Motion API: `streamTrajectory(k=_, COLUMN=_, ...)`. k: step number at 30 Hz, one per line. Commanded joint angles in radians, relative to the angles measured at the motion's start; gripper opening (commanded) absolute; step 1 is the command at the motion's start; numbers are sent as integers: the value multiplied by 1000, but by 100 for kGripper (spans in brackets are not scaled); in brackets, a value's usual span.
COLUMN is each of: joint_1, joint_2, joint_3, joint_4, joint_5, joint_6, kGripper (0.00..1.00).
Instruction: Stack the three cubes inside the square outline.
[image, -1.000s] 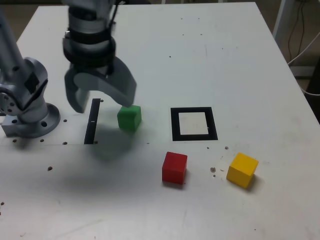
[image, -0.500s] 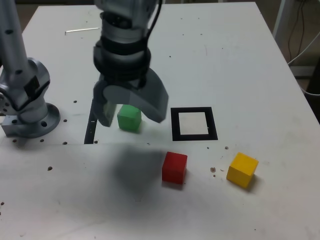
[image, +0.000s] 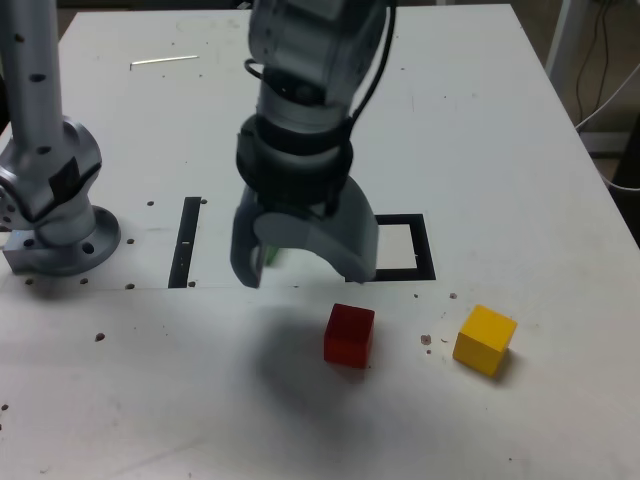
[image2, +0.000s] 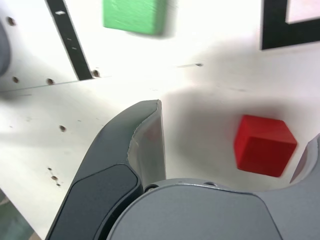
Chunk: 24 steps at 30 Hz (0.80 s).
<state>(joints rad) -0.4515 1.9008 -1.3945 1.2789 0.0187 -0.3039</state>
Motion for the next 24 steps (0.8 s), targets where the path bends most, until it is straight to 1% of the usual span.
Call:
streamTrajectory(k=1, joint_1=-5, joint_2=23, joint_3=-16, joint_4=1, joint_5=2, joint_6=-2, kGripper=99)
streamTrajectory(k=24, joint_1=-47, joint_2=153, joint_3=-130, joint_4=0, joint_5=-3, joint_6=-17, kGripper=98)
